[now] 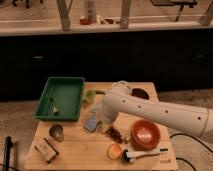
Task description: Place apple in tray
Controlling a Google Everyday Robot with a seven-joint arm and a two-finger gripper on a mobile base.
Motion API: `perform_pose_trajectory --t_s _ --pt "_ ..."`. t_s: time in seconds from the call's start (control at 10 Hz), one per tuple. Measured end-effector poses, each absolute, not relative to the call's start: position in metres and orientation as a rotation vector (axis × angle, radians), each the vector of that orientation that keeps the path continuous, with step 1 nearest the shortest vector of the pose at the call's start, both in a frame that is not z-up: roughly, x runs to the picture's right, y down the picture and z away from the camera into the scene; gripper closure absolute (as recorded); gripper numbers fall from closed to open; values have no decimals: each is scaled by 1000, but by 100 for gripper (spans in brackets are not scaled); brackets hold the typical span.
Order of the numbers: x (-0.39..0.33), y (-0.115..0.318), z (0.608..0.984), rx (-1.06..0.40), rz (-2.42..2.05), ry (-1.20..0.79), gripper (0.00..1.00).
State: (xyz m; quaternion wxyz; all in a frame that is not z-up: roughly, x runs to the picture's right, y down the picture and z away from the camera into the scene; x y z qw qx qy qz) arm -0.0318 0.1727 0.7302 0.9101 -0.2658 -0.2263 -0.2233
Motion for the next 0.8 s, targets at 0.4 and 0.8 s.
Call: perform_pose_trajectory --t_s 0.4,0.8 --pt "-32 183 707 -558 -533 -463 20" --pt "-12 210 691 -598 -550 -454 20"
